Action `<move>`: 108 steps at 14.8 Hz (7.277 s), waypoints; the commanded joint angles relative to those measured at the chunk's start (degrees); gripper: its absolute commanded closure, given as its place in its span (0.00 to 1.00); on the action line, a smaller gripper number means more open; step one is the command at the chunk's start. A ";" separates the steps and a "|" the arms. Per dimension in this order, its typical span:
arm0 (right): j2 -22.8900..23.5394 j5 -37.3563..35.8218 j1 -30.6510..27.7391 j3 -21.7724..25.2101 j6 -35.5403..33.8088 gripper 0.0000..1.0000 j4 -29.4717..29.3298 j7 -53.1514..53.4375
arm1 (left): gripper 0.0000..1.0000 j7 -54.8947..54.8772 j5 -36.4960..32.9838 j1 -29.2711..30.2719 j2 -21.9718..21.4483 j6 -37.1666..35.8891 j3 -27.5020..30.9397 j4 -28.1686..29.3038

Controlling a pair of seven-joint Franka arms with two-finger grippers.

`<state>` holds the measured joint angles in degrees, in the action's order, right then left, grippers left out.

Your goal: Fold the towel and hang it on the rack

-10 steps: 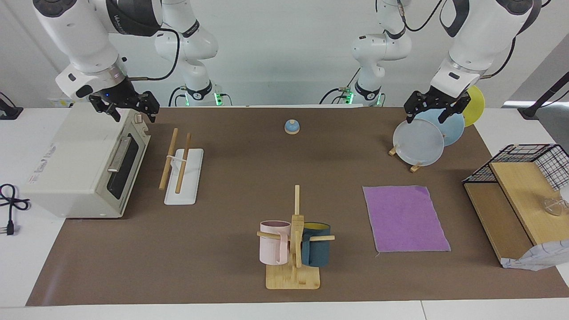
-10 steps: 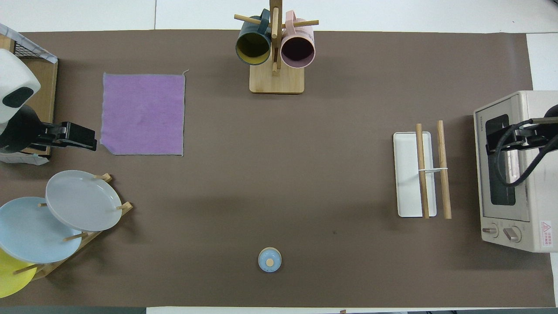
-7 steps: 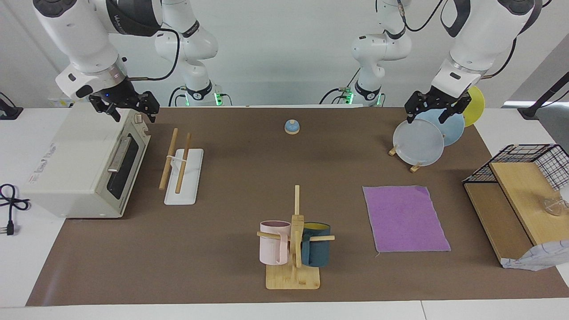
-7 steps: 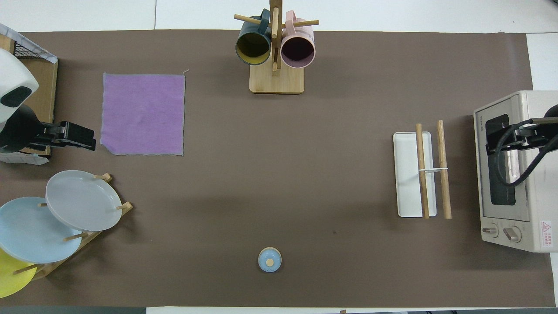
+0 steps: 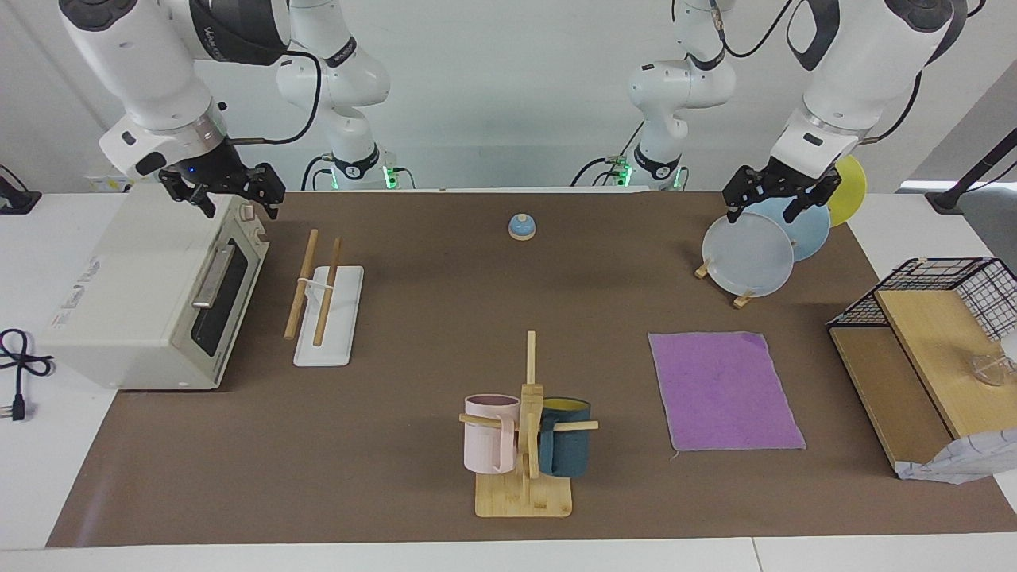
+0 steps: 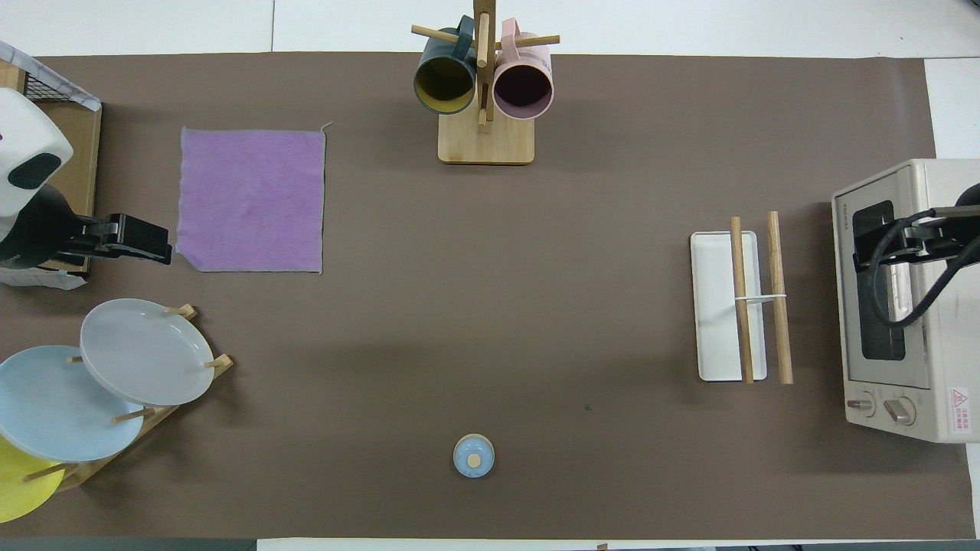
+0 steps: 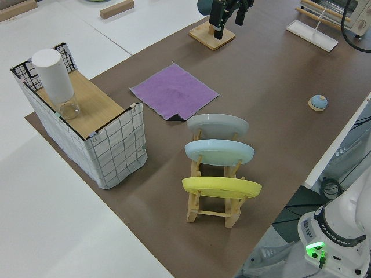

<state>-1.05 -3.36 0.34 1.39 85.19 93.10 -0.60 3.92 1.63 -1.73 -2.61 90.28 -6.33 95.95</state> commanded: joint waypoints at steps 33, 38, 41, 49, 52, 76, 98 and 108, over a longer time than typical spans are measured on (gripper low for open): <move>-0.97 3.27 -0.78 -0.33 0.24 0.00 0.95 -1.33 | 1.00 -0.40 1.80 11.75 21.86 36.10 0.61 15.33; -0.88 3.19 -0.69 -0.33 0.50 0.00 0.86 -1.15 | 1.00 -0.40 1.71 11.23 20.38 33.66 0.44 14.01; -0.97 3.19 -0.69 -0.33 0.24 0.00 0.95 -1.15 | 1.00 -0.50 -5.97 2.92 15.81 28.64 0.17 12.25; -0.97 3.19 -0.69 -0.33 0.24 0.00 0.95 -1.15 | 1.00 14.87 -18.74 -18.29 18.94 33.80 0.17 19.72; -0.97 3.19 -0.78 -0.24 0.24 0.00 0.95 -1.15 | 1.00 15.41 -20.70 -18.31 20.01 35.05 0.09 19.37; -0.97 3.19 -0.52 -0.25 0.24 0.00 0.95 -1.15 | 0.05 -9.90 26.75 -0.02 12.28 42.78 -0.09 29.39; -0.97 3.19 -0.60 -0.24 0.24 0.00 0.95 -1.15 | 1.00 -9.90 28.61 -0.64 14.65 46.83 -0.18 30.44; -0.97 3.19 -0.52 -0.24 0.41 0.00 0.95 -0.98 | 1.00 16.16 25.10 -0.64 12.11 26.72 0.09 15.34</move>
<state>-1.05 -1.19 0.38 1.26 85.19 93.10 -0.60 11.44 28.73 -1.92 10.83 121.79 -6.38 114.41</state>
